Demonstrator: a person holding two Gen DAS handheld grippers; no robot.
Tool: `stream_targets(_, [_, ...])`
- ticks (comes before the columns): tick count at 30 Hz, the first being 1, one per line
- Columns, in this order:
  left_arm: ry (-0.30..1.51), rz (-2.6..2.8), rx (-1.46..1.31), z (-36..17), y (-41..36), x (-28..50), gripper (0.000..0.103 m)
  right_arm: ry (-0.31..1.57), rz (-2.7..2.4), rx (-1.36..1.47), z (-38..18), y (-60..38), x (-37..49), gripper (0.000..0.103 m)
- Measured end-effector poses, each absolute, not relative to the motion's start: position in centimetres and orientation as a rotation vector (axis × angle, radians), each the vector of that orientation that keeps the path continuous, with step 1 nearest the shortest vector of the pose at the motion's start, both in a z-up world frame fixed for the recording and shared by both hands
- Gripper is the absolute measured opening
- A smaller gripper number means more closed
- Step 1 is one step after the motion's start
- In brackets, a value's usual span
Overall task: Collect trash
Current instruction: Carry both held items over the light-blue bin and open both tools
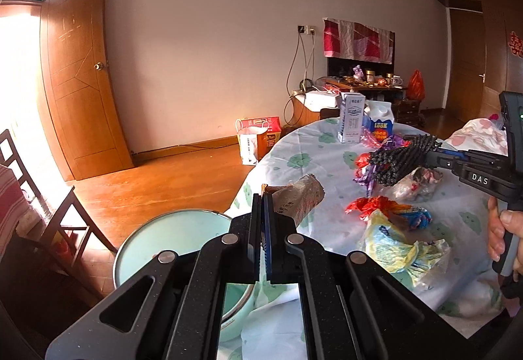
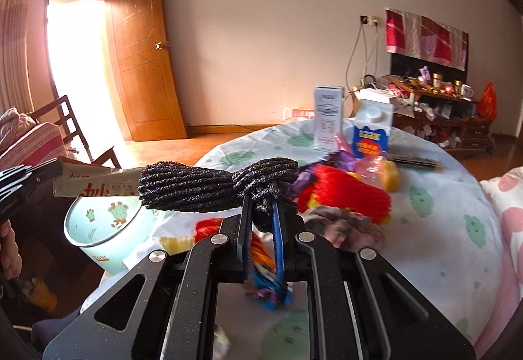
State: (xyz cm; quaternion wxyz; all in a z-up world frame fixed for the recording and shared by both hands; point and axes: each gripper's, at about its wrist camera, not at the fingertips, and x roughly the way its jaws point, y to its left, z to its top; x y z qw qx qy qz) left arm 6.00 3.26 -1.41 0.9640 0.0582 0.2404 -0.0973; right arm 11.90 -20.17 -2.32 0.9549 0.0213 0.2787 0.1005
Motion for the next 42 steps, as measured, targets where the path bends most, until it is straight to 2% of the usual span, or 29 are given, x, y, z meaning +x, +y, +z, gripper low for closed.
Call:
stream_targets(17, [0.532, -0.040, 0.088, -3.4, 9.5, 7.3, 0.001, 0.614, 0.329, -0.039, -3.5, -10.5, 17.3, 0.012])
stream_targets(42, [0.606, 0.105, 0.041, -5.4, 15.3, 8.7, 0.001, 0.691, 0.396, -0.152, -5.7, -3.0, 21.1, 0.012])
